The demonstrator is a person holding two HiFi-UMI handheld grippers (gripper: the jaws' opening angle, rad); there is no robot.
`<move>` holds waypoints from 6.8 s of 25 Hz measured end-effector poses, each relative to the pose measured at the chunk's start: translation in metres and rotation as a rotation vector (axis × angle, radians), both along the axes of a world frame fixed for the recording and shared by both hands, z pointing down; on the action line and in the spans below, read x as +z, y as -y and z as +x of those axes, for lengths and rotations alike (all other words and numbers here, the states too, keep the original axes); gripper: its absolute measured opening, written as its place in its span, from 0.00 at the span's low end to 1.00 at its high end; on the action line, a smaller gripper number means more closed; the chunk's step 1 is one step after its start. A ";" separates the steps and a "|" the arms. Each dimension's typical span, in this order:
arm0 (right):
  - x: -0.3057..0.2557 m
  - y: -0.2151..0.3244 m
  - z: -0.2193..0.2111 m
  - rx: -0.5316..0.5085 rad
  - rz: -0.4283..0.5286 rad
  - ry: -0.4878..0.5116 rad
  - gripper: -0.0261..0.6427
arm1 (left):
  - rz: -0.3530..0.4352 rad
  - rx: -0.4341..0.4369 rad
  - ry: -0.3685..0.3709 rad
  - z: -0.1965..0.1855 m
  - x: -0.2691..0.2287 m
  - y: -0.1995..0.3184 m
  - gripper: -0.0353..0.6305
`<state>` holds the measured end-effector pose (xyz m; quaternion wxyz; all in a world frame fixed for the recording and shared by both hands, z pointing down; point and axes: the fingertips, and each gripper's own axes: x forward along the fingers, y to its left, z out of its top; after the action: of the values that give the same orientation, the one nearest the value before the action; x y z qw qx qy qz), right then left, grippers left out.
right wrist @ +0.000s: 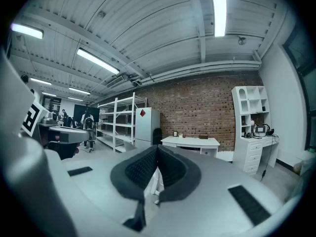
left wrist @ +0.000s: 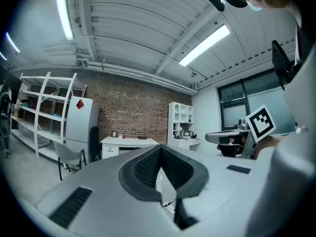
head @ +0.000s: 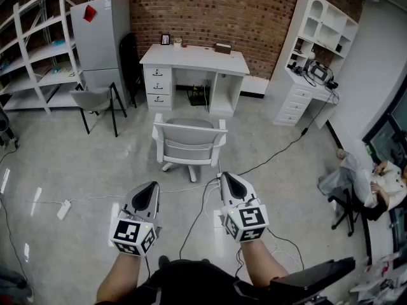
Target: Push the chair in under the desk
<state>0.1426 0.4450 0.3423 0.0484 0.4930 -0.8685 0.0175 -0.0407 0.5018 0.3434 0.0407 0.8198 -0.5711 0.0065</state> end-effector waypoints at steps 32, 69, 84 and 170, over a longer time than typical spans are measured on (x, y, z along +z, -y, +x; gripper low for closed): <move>0.004 -0.017 -0.071 0.056 0.001 -0.042 0.05 | 0.016 0.062 -0.055 -0.080 0.012 -0.008 0.06; 0.030 0.193 -0.016 -0.018 -0.003 -0.048 0.05 | -0.039 0.047 0.020 -0.011 0.029 0.196 0.06; 0.030 0.262 0.022 -0.056 0.059 -0.072 0.05 | -0.051 0.038 0.058 0.028 0.034 0.260 0.06; 0.362 0.432 -0.070 -0.557 -0.308 -1.240 0.19 | -0.527 0.730 1.337 -0.034 0.355 0.474 0.19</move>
<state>0.0730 0.0128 0.7042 0.6075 0.1585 -0.7622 -0.1575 -0.0751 0.0275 0.6981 -0.1223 0.7406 -0.1506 0.6434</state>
